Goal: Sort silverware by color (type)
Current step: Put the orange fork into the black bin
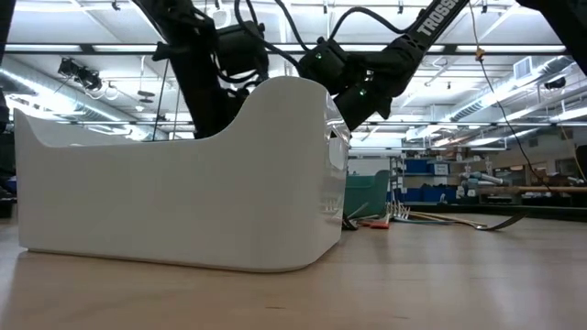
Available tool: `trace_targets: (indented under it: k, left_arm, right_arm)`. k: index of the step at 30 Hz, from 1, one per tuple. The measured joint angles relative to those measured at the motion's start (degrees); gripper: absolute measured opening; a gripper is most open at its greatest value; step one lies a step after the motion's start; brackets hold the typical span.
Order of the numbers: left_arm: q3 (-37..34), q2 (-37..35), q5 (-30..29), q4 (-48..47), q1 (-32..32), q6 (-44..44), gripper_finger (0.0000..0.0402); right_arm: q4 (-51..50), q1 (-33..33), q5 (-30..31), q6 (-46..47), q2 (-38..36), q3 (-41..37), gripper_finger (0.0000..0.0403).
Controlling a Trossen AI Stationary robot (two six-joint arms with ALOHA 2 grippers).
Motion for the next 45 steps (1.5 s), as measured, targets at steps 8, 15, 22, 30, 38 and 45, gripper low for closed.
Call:
trace_targets:
  k: [8,15,22,30,38,45]
  left_arm:
    - [0.0,0.4,2.5,4.0,4.5,3.1,0.0014]
    - [0.0,0.4,7.4,5.6,6.6,-0.2,0.0015]
    - [0.0,2.9,7.4,6.3,6.3,-2.4,0.0059]
    - [0.0,2.3,6.9,7.8,6.3,-1.1,0.0152]
    - [0.0,-2.8,7.4,-4.2,6.8,2.9,0.0174]
    - [0.0,-2.8,8.8,-12.5,9.7,4.2,0.0161]
  right_arm:
    - [0.5,0.0,-0.2,-0.1,0.0,0.0,0.0187]
    - [1.8,-0.1,-0.2,-0.1,0.0,0.0,0.0187]
    - [2.1,-0.3,-0.4,-0.1,0.0,0.0,0.0187]
    - [1.7,-0.3,-0.9,0.1,0.0,0.0,0.0187]
    - [1.7,-0.3,-0.8,0.1,0.0,0.0,0.0187]
    - [1.9,-0.3,-0.8,0.1,0.0,0.0,0.0187]
